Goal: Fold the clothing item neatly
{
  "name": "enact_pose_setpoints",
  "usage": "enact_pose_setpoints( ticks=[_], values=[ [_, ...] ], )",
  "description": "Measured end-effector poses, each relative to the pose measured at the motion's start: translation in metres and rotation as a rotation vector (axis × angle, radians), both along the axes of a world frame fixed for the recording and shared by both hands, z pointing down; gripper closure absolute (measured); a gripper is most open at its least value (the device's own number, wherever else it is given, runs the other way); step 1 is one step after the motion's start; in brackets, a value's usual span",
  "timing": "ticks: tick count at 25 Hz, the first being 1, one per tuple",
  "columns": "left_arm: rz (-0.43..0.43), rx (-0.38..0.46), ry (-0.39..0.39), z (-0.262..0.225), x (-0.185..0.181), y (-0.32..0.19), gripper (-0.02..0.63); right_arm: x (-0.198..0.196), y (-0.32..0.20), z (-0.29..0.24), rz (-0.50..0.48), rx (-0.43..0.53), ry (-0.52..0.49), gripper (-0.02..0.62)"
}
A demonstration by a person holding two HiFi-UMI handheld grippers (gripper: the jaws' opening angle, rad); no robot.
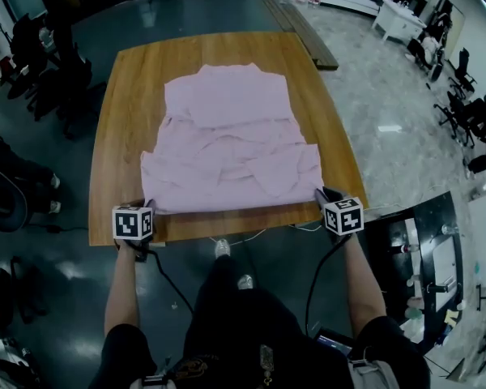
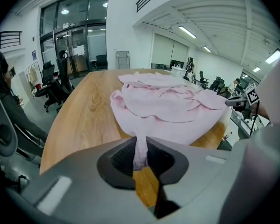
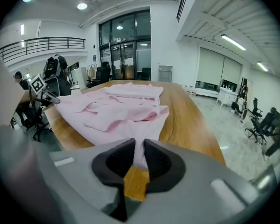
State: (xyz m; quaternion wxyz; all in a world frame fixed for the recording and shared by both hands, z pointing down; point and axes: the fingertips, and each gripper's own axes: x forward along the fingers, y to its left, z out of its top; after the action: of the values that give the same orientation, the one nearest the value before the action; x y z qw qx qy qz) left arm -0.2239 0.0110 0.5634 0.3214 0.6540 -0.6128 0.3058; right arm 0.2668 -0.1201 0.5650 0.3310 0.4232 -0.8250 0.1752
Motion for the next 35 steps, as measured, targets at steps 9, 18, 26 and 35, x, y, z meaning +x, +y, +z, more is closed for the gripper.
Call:
enact_pose_setpoints(
  ticks=[9, 18, 26, 35],
  values=[
    [-0.030, 0.159, -0.050, -0.079, 0.002, 0.014, 0.561, 0.003, 0.002, -0.073, 0.002, 0.149, -0.075, 0.545],
    [-0.041, 0.240, -0.069, -0.125, -0.001, 0.002, 0.563, -0.004, -0.017, -0.110, -0.004, 0.215, -0.104, 0.566],
    [-0.041, 0.282, -0.064, -0.155, -0.005, -0.008, 0.563, -0.008, -0.038, -0.147, -0.001, 0.294, -0.143, 0.568],
    [0.007, 0.272, -0.108, -0.171, -0.024, -0.073, 0.565, -0.027, -0.098, -0.161, 0.010, 0.304, -0.155, 0.568]
  ],
)
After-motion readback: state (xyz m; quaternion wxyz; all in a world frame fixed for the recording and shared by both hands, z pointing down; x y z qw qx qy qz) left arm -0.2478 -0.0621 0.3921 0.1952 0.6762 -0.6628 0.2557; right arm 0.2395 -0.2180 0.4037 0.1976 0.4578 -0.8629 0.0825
